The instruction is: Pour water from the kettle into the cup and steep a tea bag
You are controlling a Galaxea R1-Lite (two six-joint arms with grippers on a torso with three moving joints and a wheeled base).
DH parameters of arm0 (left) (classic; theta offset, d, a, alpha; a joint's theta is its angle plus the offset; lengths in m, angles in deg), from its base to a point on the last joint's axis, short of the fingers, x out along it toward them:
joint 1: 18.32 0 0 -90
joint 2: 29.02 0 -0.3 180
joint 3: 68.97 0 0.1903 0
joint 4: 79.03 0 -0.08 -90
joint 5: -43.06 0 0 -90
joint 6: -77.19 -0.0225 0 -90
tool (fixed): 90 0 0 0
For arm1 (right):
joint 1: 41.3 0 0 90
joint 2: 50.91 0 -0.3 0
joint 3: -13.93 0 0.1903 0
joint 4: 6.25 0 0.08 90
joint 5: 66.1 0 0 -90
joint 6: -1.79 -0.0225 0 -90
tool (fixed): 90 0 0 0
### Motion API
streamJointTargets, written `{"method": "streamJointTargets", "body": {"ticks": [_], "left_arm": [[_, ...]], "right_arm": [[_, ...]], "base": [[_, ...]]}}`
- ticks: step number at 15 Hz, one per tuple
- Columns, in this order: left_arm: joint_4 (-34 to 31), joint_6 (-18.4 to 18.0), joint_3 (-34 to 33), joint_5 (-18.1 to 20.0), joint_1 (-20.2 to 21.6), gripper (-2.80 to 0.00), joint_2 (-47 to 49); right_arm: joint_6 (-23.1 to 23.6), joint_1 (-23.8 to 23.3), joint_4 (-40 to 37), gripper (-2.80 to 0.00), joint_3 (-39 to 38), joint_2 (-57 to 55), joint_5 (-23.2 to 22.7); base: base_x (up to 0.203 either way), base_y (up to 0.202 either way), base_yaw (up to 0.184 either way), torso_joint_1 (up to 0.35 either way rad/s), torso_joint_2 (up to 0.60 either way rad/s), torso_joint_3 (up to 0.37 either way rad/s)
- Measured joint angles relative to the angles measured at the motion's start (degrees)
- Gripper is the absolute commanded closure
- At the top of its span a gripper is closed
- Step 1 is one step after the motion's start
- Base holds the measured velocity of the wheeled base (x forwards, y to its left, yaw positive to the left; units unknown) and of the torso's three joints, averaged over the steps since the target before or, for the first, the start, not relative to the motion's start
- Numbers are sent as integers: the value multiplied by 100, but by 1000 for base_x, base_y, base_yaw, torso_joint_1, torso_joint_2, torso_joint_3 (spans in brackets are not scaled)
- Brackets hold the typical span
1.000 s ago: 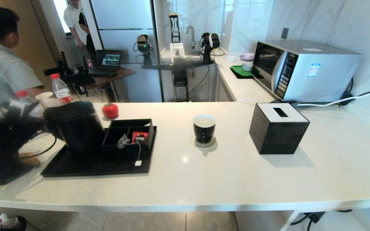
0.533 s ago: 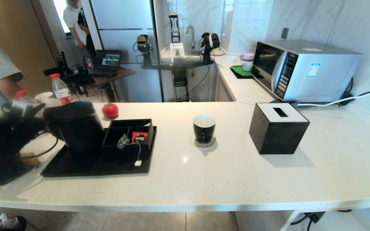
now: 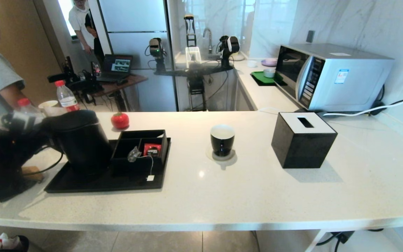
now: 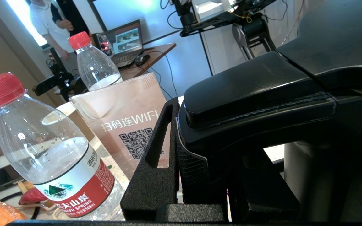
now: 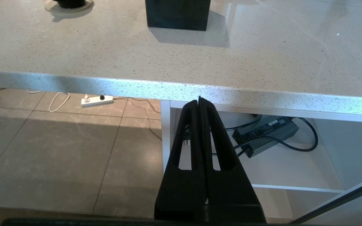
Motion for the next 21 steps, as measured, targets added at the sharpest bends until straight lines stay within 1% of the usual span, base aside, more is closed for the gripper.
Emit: {"method": "streamJointTargets", "body": {"ticks": [6, 13, 16, 19, 21], "left_arm": [[73, 16, -59, -1, -100, 0, -2], [62, 50, -391, -1, -227, 0, -220], [51, 157, -503, -5, -238, 0, -381], [57, 173, -689, -2, -223, 0, -553], [57, 316, -784, -23, -223, 0, -647]], "right_arm": [[-1, 0, 0, 0, 0, 0, 0], [2, 0, 0, 0, 0, 0, 0], [2, 0, 0, 0, 0, 0, -2], [2, 0, 0, 0, 0, 0, -2], [0, 0, -2, 0, 0, 0, 0]], "base": [[0, 0, 0, 0, 0, 0], [0, 0, 0, 0, 0, 0], [0, 0, 0, 0, 0, 0], [0, 0, 0, 0, 0, 0], [0, 0, 0, 0, 0, 0]]}}
